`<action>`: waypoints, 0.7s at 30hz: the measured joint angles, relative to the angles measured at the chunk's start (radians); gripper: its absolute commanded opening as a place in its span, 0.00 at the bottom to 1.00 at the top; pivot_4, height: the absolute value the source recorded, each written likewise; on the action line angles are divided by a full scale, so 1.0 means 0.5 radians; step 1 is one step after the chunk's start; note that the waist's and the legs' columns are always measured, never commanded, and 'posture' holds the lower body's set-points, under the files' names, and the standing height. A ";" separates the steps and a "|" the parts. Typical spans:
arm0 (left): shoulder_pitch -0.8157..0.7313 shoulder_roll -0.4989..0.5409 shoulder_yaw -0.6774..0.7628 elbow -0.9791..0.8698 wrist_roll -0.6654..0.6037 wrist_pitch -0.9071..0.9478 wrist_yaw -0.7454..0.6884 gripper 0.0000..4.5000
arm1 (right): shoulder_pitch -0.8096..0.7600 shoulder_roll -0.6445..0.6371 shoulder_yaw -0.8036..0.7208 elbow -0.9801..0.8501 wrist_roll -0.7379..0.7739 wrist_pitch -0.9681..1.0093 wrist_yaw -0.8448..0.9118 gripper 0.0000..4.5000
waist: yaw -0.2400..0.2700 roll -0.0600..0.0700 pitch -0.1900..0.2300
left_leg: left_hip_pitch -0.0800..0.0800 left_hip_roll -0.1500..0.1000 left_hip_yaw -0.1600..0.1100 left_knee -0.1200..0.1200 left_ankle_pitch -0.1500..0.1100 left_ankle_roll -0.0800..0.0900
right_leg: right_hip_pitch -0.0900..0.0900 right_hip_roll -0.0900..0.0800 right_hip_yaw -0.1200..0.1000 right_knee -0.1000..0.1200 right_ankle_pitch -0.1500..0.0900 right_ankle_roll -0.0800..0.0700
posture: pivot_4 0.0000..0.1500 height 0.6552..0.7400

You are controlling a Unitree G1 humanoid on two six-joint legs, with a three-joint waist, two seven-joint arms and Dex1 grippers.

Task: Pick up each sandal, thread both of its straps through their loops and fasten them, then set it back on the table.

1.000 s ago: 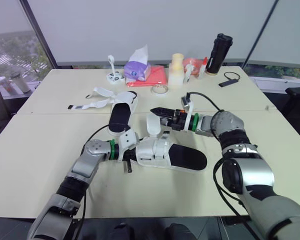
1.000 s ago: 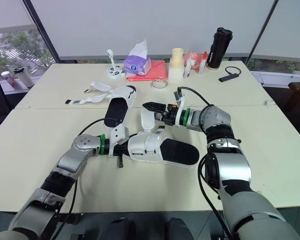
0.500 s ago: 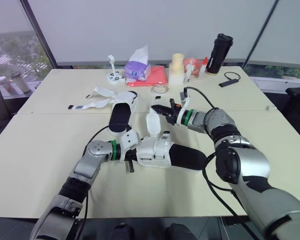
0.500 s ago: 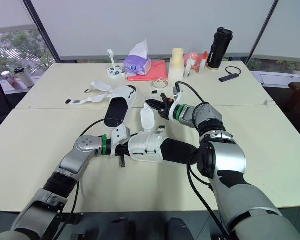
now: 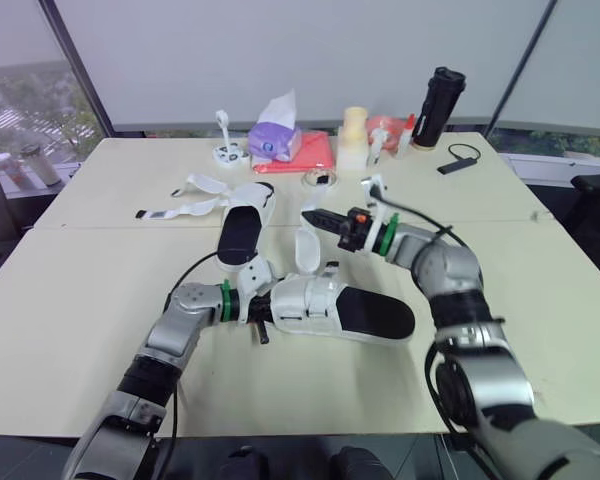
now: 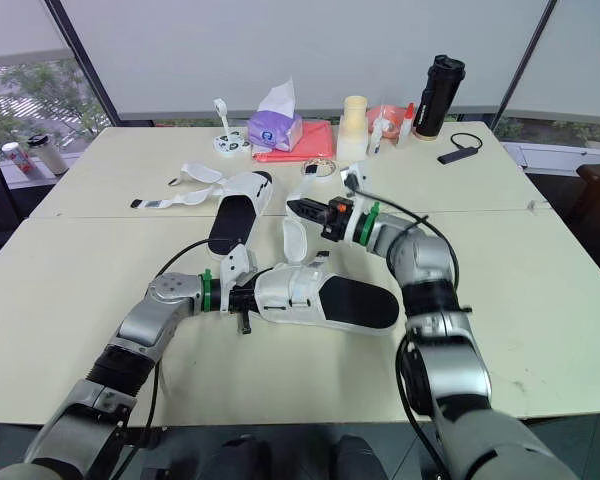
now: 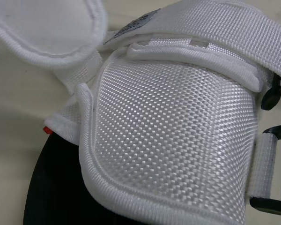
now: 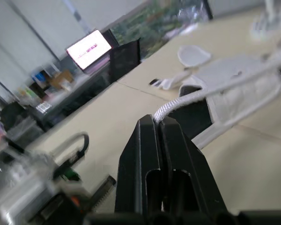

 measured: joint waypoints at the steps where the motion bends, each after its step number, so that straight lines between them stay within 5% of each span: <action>1: -0.001 0.005 0.014 0.008 -0.016 0.015 -0.009 0.00 | 0.101 -0.005 0.045 -0.127 -0.039 -0.097 0.012 0.01 | -0.002 0.000 0.000 | 0.000 0.000 0.000 0.000 0.000 0.000 | 0.000 0.001 0.000 0.000 0.000 0.000 | 1.00 1.00; 5: -0.017 0.000 0.041 0.043 -0.062 0.067 -0.024 0.00 | 0.451 -0.083 0.226 -0.473 -0.316 -0.751 0.028 0.01 | -0.009 0.000 0.000 | 0.002 0.000 0.000 0.001 0.000 0.000 | 0.001 0.005 0.000 0.002 0.000 0.000 | 1.00 1.00; 11: -0.050 -0.016 0.039 0.097 -0.069 0.080 -0.034 0.00 | 0.573 -0.320 0.499 -0.354 -0.959 -2.084 -0.046 0.01 | -0.006 -0.001 0.000 | 0.003 0.000 0.001 0.002 0.000 0.000 | 0.003 0.006 0.001 0.001 0.000 0.000 | 1.00 1.00; 14: -0.059 -0.019 0.037 0.119 -0.059 0.061 -0.046 0.00 | 0.511 -0.384 0.563 -0.181 -1.229 -2.619 -0.195 0.20 | -0.004 -0.001 0.000 | 0.004 0.000 0.001 0.003 0.001 -0.002 | 0.003 0.006 0.001 0.002 0.000 0.000 | 1.00 1.00; 21: -0.080 -0.032 0.026 0.160 -0.052 0.027 -0.065 0.00 | 0.417 -0.502 0.615 -0.147 -1.485 -3.107 -0.427 0.99 | 0.005 -0.001 0.000 | 0.004 0.000 0.001 0.003 0.002 -0.004 | 0.005 0.005 0.001 0.001 0.000 0.000 | 1.00 1.00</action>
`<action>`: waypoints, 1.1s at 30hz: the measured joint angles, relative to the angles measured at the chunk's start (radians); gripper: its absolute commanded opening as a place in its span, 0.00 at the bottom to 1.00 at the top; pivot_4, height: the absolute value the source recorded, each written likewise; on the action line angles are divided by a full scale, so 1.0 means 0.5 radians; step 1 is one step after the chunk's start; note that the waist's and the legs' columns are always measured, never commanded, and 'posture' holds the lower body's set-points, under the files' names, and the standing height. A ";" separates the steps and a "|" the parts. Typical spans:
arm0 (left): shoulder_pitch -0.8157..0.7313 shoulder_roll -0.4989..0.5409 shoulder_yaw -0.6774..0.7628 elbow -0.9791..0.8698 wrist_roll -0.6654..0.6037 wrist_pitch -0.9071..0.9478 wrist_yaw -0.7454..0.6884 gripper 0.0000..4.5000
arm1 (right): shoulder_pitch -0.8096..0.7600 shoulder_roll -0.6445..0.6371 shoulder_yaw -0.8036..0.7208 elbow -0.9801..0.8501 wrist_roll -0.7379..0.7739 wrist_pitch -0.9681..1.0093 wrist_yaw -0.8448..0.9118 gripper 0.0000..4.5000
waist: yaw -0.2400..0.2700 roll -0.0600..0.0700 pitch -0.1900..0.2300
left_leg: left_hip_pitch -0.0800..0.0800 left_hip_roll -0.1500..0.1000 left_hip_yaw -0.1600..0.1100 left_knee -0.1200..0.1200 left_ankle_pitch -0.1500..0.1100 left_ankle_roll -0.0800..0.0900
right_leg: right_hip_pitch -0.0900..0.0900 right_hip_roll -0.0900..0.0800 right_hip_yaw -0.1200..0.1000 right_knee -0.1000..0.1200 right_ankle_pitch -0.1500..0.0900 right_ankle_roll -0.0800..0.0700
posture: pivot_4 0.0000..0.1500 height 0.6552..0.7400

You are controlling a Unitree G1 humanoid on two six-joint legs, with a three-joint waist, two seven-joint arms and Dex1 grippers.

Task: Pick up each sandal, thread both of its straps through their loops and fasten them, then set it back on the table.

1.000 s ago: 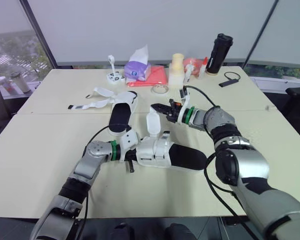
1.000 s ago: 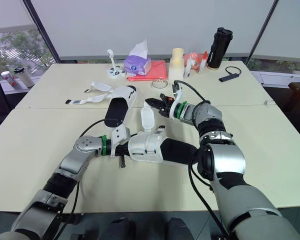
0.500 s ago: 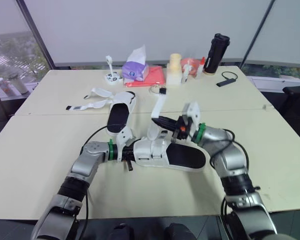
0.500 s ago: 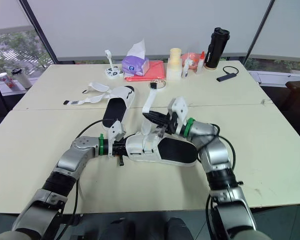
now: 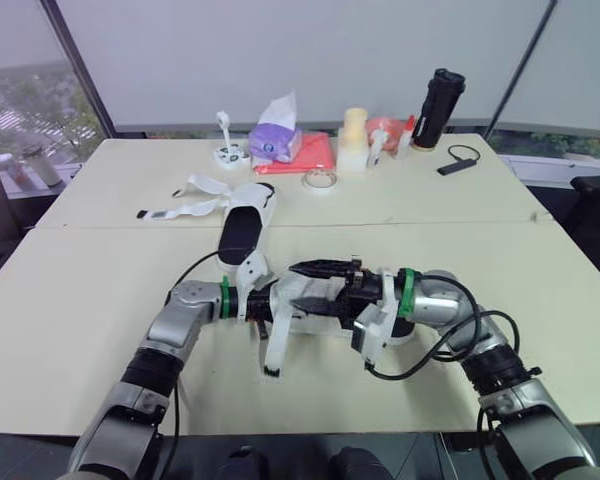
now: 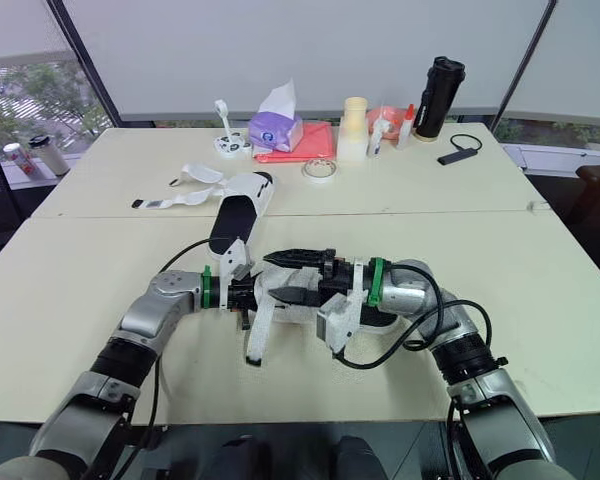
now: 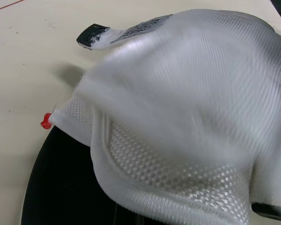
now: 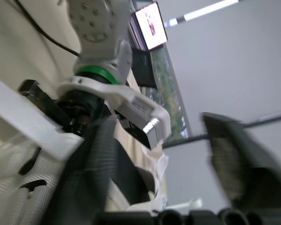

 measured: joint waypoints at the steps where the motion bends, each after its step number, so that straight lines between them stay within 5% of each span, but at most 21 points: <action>1: 0.000 0.000 0.000 0.003 0.000 -0.006 0.000 0.00 | 0.026 -0.021 0.007 -0.007 -0.016 -0.007 -0.009 0.99 | 0.000 0.000 0.000 | 0.000 0.000 0.000 0.000 0.000 0.000 | 0.000 0.000 0.000 0.000 0.000 0.000 | 1.00 1.00; 5: -0.006 -0.001 -0.014 -0.002 0.000 -0.004 -0.003 0.00 | 0.281 -0.130 -0.011 -0.298 0.350 0.692 0.095 0.99 | 0.006 0.000 0.000 | 0.000 0.001 -0.002 0.001 0.000 0.000 | 0.002 -0.001 0.000 0.000 0.000 0.000 | 1.00 1.00; 11: 0.002 0.071 -0.066 -0.062 0.049 -0.028 -0.035 0.00 | 0.707 -0.650 -0.232 -1.340 2.128 2.762 0.140 0.99 | -0.007 -0.001 0.000 | 0.006 0.003 -0.007 0.000 -0.001 0.001 | 0.011 -0.006 -0.001 -0.003 0.000 -0.001 | 1.00 1.00; 17: 0.000 0.092 -0.106 -0.072 0.088 -0.078 -0.083 0.00 | 0.793 -0.745 -0.375 -1.572 3.164 3.520 -0.167 0.99 | -0.002 -0.001 0.001 | 0.008 0.003 -0.008 -0.001 -0.001 0.002 | 0.015 -0.003 -0.001 -0.006 -0.001 -0.001 | 1.00 1.00; 21: 0.000 0.097 -0.129 -0.072 0.113 -0.108 -0.097 0.00 | 0.793 -0.633 -0.334 -1.551 3.252 3.698 -0.367 0.99 | -0.001 -0.003 0.000 | 0.007 0.003 -0.008 0.000 -0.002 0.003 | 0.015 0.002 -0.001 -0.007 -0.001 -0.001 | 1.00 1.00; 33: 0.016 0.110 -0.133 -0.112 0.117 -0.101 -0.096 0.00 | 0.850 -0.162 -0.036 -1.225 2.621 3.794 -0.517 0.99 | -0.003 -0.003 -0.001 | 0.005 0.002 -0.007 0.000 -0.002 0.003 | 0.012 0.005 -0.002 -0.006 -0.001 -0.001 | 1.00 1.00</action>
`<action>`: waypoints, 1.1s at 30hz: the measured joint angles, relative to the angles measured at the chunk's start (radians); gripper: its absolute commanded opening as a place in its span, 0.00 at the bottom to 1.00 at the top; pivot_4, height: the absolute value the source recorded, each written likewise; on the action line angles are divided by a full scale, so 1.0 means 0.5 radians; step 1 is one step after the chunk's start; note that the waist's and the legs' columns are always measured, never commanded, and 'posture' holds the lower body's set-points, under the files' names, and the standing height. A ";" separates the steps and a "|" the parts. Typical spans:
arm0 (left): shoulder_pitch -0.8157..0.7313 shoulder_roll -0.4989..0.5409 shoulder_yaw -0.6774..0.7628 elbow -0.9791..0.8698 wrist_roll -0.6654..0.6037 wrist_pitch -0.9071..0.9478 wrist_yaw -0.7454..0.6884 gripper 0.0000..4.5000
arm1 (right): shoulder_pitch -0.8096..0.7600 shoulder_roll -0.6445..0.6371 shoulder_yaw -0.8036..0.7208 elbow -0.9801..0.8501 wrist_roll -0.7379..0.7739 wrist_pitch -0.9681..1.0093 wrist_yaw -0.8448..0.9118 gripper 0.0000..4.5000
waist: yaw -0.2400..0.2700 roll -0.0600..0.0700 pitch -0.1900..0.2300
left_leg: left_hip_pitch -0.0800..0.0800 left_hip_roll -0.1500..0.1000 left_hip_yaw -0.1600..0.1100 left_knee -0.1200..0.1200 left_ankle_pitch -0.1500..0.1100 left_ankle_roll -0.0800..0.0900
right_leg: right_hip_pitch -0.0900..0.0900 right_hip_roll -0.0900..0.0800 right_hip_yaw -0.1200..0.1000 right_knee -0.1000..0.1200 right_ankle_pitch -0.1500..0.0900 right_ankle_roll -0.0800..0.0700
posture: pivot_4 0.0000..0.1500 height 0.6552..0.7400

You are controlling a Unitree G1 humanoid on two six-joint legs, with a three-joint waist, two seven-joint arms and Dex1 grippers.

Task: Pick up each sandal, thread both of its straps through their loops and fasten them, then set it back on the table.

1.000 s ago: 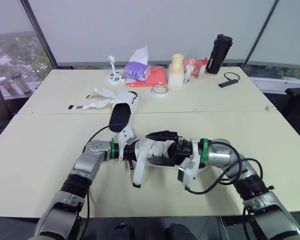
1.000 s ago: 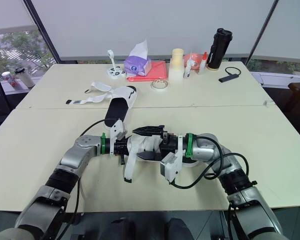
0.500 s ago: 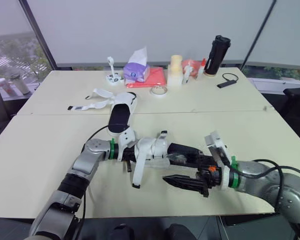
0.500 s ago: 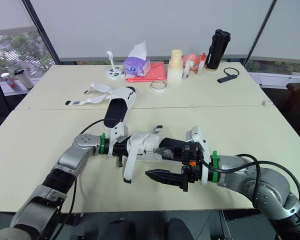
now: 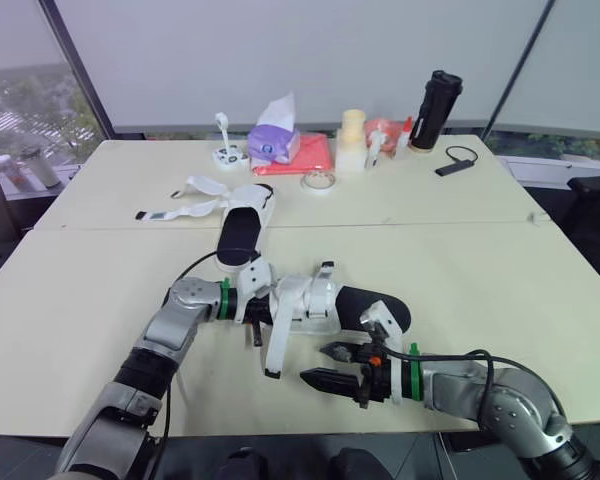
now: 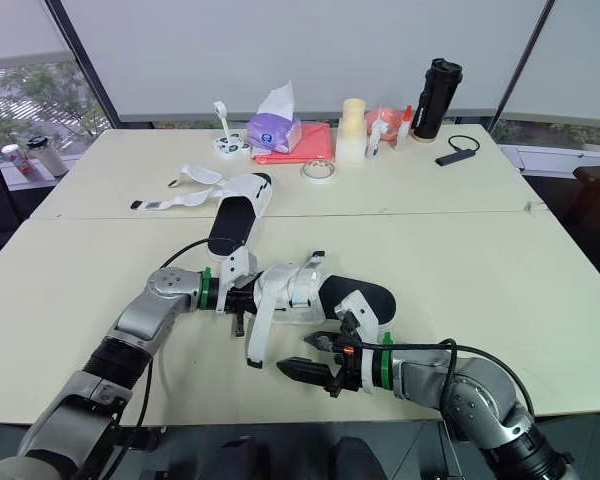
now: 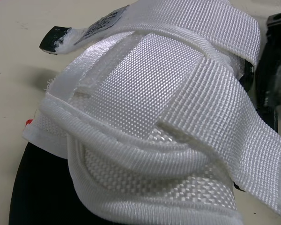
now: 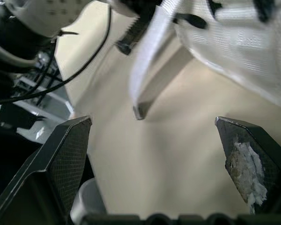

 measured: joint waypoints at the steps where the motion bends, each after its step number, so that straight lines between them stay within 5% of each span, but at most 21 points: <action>1: 0.002 0.000 0.000 -0.004 0.000 0.002 0.002 0.00 | -0.011 0.049 0.001 0.017 -0.008 0.009 0.003 0.99 | 0.000 0.000 0.000 | 0.000 0.000 0.000 0.000 0.000 0.000 | 0.000 0.000 0.000 0.000 0.000 0.000 | 1.00 1.00; 7: 0.019 -0.010 0.000 -0.036 0.002 0.019 0.018 0.00 | -0.194 0.351 0.016 0.082 -0.019 0.127 -0.016 0.99 | 0.000 0.001 0.000 | 0.000 0.000 -0.001 0.000 0.000 0.000 | 0.000 0.000 0.000 0.000 0.000 0.000 | 1.00 1.00; 10: 0.030 -0.020 -0.002 -0.057 0.002 0.035 0.027 0.00 | -0.213 0.418 0.038 0.112 -0.020 0.174 -0.032 0.85 | 0.005 0.000 0.000 | -0.003 -0.002 0.000 0.000 0.000 0.000 | -0.001 -0.003 -0.001 -0.001 0.000 0.000 | 1.00 1.00; 18: 0.079 -0.021 0.024 -0.115 -0.003 0.063 0.062 0.00 | -0.255 0.525 0.003 0.233 -0.084 0.347 -0.130 0.02 | 0.000 0.000 -0.001 | -0.002 -0.001 0.000 0.000 0.000 0.000 | -0.002 -0.002 0.000 0.000 0.000 0.000 | 1.00 1.00; 25: 0.077 -0.024 0.024 -0.121 -0.003 0.077 0.070 0.00 | -0.250 0.563 -0.119 0.213 -0.054 0.397 -0.145 0.02 | 0.001 0.000 -0.001 | -0.002 -0.001 0.000 0.000 0.000 0.000 | -0.002 -0.002 -0.001 0.000 0.000 0.000 | 1.00 1.00; 33: 0.062 -0.021 0.024 -0.081 0.000 0.048 0.054 0.00 | -0.419 0.288 -0.405 -0.044 0.211 0.479 0.035 0.02 | 0.000 0.000 -0.001 | -0.001 -0.001 -0.001 0.000 0.000 0.000 | -0.001 -0.001 -0.001 0.001 0.000 0.000 | 1.00 1.00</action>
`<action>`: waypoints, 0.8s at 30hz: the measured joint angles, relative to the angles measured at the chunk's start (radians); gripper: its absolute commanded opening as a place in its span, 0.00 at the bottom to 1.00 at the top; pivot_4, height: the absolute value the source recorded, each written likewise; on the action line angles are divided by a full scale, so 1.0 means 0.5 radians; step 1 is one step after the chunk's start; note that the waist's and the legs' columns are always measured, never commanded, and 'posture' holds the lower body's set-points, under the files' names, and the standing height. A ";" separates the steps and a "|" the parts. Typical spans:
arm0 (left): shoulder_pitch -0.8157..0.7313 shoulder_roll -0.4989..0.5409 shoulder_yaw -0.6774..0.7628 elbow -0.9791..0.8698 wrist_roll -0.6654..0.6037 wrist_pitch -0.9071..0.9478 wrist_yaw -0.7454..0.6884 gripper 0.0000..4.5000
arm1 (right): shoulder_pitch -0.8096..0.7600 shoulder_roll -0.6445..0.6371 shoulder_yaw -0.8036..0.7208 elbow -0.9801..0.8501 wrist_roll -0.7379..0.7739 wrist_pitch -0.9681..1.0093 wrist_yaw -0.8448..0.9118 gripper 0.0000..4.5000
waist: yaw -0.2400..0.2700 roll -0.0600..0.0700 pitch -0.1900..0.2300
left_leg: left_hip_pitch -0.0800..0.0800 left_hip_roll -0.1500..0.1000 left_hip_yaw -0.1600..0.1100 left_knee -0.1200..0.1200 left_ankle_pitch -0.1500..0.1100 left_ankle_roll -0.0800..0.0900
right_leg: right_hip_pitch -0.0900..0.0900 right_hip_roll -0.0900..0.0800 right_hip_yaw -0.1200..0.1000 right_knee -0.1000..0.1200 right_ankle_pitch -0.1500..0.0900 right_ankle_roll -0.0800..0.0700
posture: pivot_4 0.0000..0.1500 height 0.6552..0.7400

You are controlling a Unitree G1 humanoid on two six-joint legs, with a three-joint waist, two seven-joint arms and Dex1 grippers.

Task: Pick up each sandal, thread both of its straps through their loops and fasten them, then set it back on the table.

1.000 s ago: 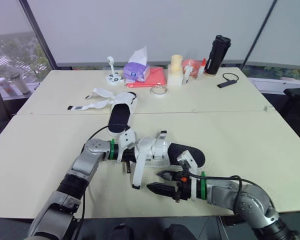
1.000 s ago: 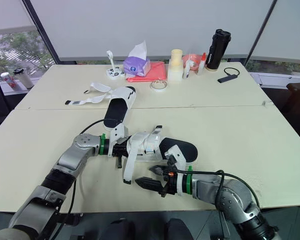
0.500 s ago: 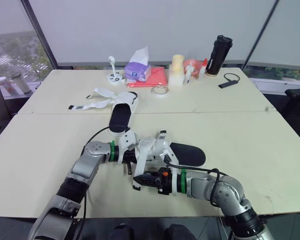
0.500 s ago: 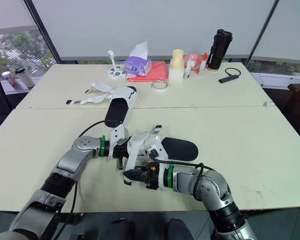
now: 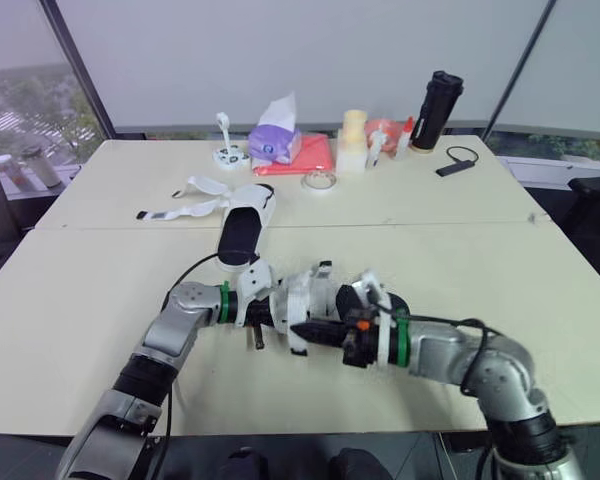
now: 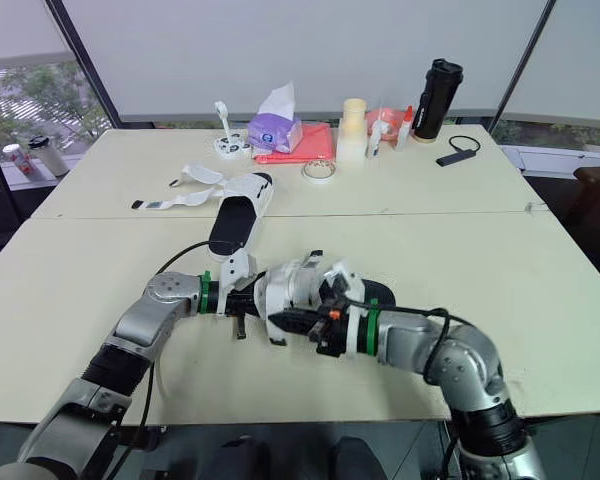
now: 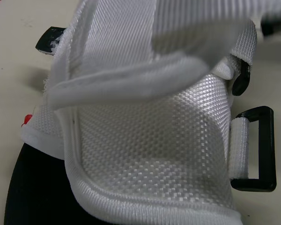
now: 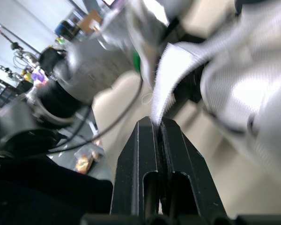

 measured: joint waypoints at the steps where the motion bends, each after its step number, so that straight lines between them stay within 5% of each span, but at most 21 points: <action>1: -0.006 -0.003 -0.002 0.019 0.004 -0.022 -0.003 0.00 | -0.086 -0.029 -0.018 0.001 0.022 0.004 0.013 0.02 | 0.000 0.000 0.000 | 0.000 0.000 0.001 0.000 0.000 0.000 | 0.000 0.000 0.000 0.000 0.000 0.000 | 1.00 1.00; 11: -0.060 -0.040 -0.026 0.110 0.016 -0.096 -0.009 0.00 | -0.490 0.027 0.104 0.366 -0.187 -0.060 0.162 0.02 | 0.009 0.000 0.000 | -0.003 -0.002 0.000 0.001 0.000 0.000 | -0.001 -0.003 -0.001 -0.001 0.000 0.000 | 1.00 1.00; 24: 0.002 -0.035 0.024 0.082 0.004 -0.085 0.041 0.00 | -0.494 0.082 0.265 0.579 -0.604 -0.361 0.489 0.02 | -0.006 0.000 -0.001 | 0.006 0.000 0.000 0.001 0.000 0.000 | 0.004 -0.001 -0.001 0.002 0.000 0.000 | 1.00 1.00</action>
